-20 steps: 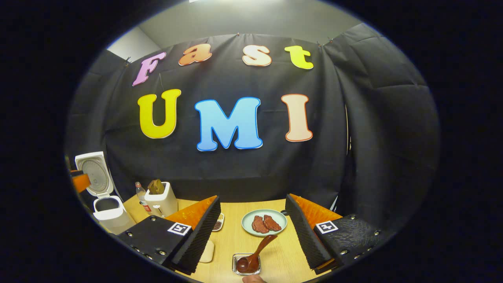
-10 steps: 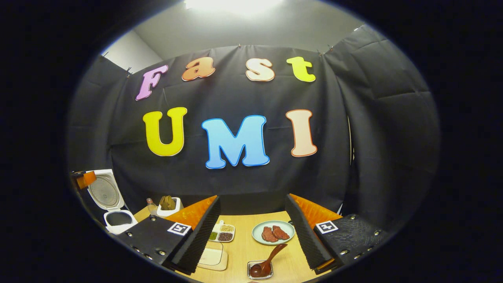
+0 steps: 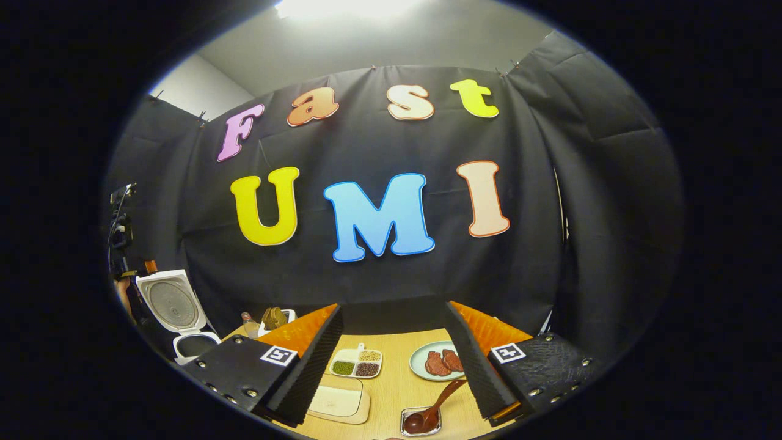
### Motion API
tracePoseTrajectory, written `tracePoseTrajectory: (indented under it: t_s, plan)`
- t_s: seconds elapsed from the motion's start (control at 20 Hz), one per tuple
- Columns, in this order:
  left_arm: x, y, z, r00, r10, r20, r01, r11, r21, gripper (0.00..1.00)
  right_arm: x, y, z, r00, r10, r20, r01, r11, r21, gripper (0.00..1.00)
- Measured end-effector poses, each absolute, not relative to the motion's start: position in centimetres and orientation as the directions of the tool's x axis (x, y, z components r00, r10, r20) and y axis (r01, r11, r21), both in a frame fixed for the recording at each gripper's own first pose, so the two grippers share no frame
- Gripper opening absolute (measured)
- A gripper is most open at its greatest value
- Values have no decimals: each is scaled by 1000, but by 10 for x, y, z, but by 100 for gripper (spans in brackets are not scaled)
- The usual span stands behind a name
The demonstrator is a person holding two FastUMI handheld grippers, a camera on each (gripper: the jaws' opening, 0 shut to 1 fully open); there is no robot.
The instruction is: Close the left gripper, press the button to open the rice cooker; take a wooden spoon from the chopstick holder with the right hand, scoop a spoonful of rice and pour it into the rice cooker, then put the wooden spoon back into the chopstick holder.
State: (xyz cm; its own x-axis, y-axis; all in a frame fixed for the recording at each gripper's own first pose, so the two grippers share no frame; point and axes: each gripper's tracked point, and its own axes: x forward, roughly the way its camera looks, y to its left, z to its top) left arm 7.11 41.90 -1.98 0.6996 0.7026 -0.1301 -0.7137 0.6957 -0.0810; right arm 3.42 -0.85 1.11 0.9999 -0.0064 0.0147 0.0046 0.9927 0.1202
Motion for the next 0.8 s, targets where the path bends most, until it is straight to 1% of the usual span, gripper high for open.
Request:
tracePoseTrajectory:
  t_s: [0.05,0.1,0.15,0.2,0.25,0.3,0.4,0.45,0.5,0.55,0.6,0.65,0.7,0.8]
  plan:
    - [85,428,-16,705,699,-122,-709,700,-89,96,38,-10,10,1000,-6,11,4,992,130,100]
    - [91,435,-11,696,709,-117,-717,693,-70,100,42,-12,8,1000,-7,6,6,990,144,100]
    - [98,445,-6,678,728,-105,-734,678,-38,100,46,-14,6,1000,-12,-2,12,988,155,100]
    - [105,453,-2,661,744,-98,-748,663,-13,96,51,-15,3,1000,-13,-9,14,986,165,99]
    - [113,465,0,640,761,-103,-765,644,9,100,55,-16,0,1000,-16,-19,19,985,170,99]
    - [119,476,-2,623,773,-121,-778,629,14,92,59,-17,-3,999,-17,-28,21,985,173,99]
    - [133,495,-11,596,788,-153,-798,602,-6,99,66,-20,-6,999,-21,-40,27,984,177,100]
    - [133,509,-16,574,802,-168,-814,582,-2,100,68,-23,-8,999,-30,-45,38,983,180,100]
    - [135,518,-24,555,810,-191,-825,565,-6,96,70,-27,-10,998,-42,-51,51,982,183,100]
    - [137,527,-30,538,816,-210,-836,549,-10,96,72,-31,-11,997,-52,-56,62,980,190,100]
    - [136,535,-37,521,823,-228,-846,534,-6,100,74,-33,-13,996,-57,-63,69,977,201,99]
    - [139,540,-43,513,822,-247,-848,529,-2,100,77,-35,-16,995,-61,-73,75,975,209,100]
    - [139,544,-46,498,827,-260,-855,519,13,96,80,-36,-20,995,-62,-84,78,974,212,100]
    - [140,545,-52,481,834,-272,-862,506,29,96,86,-38,-24,993,-67,-98,86,976,202,99]
